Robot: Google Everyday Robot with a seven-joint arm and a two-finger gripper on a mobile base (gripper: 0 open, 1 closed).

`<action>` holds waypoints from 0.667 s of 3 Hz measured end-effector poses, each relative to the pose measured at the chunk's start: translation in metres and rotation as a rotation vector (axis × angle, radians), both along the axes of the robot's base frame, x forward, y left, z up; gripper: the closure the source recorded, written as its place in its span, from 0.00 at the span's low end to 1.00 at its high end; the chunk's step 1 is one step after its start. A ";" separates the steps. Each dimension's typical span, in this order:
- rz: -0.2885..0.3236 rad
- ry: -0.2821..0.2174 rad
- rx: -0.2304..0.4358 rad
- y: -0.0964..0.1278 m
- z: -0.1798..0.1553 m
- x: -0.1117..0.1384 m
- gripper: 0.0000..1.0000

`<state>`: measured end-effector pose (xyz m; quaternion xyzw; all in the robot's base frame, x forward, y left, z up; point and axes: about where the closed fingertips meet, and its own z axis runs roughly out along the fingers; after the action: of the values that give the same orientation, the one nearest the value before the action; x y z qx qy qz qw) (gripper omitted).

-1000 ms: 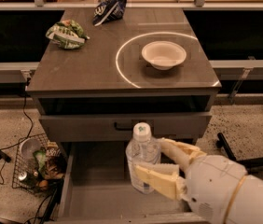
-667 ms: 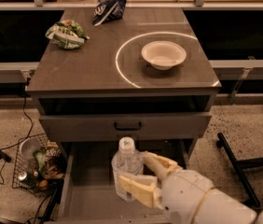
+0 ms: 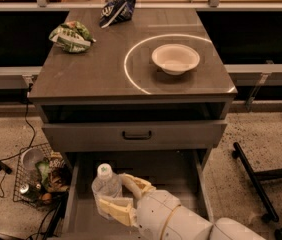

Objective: Place blue plastic bottle into middle drawer

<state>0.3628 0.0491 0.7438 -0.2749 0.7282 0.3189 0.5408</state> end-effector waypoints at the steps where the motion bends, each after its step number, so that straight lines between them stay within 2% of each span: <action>1: 0.000 0.000 0.000 0.000 0.000 0.000 1.00; 2: 0.004 -0.023 -0.001 -0.007 -0.003 0.022 1.00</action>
Offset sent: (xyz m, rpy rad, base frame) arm 0.0962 -0.0267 -0.0212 -0.0011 -0.0878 0.0092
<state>0.3844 0.0420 0.7404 -0.2804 0.7216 0.3162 0.5484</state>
